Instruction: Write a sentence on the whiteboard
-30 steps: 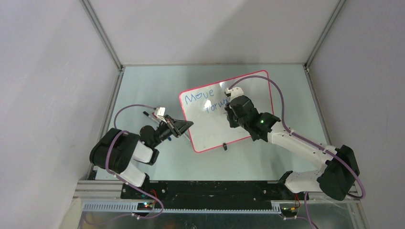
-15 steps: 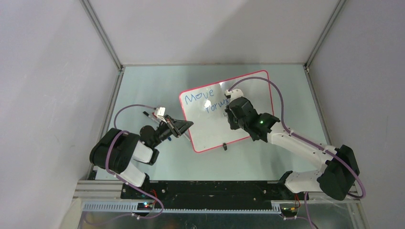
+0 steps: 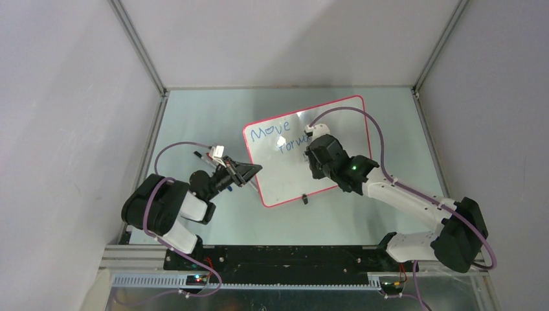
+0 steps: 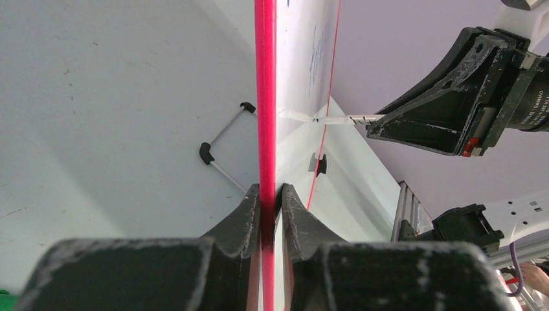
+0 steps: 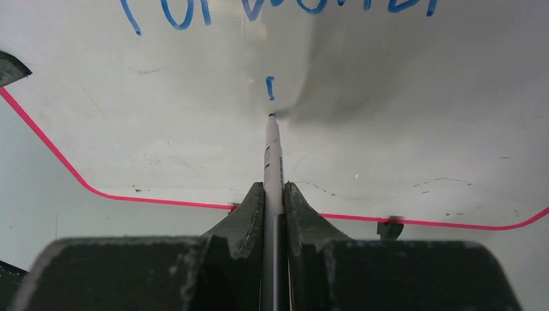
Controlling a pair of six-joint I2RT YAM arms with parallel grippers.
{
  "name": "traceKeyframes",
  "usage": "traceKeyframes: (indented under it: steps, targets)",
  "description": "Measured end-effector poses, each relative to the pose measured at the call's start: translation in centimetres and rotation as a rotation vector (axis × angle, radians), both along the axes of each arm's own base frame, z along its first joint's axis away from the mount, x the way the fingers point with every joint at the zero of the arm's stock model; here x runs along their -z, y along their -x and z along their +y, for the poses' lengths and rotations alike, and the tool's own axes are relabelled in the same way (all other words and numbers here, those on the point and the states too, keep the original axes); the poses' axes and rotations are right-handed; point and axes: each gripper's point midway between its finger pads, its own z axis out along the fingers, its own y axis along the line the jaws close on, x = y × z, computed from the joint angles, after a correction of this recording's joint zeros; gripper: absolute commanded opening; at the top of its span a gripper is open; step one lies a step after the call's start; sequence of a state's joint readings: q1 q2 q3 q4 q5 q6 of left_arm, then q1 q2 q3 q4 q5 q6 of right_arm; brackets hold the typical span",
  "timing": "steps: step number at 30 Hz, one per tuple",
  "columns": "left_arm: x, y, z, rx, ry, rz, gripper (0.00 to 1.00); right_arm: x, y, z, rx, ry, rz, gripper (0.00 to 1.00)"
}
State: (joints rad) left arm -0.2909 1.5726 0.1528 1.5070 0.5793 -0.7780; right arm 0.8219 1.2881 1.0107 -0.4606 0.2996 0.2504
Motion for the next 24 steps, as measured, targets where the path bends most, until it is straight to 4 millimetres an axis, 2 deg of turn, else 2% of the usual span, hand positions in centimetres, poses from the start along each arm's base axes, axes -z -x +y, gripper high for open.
traceKeyframes:
  steps: [12,19,24]
  targets:
    - [0.0,0.0,0.0,0.000,0.000,0.000,0.00,-0.8,-0.1,-0.1,0.002,-0.019,-0.021,0.00]
    - [0.0,0.0,0.0,0.000,0.000,0.000,0.00,-2.3,-1.1,-0.1,0.011,-0.035,-0.051,0.00]
    - [0.0,0.0,0.0,0.000,0.000,0.000,0.00,-2.6,-1.5,-0.1,0.018,-0.044,-0.058,0.00]
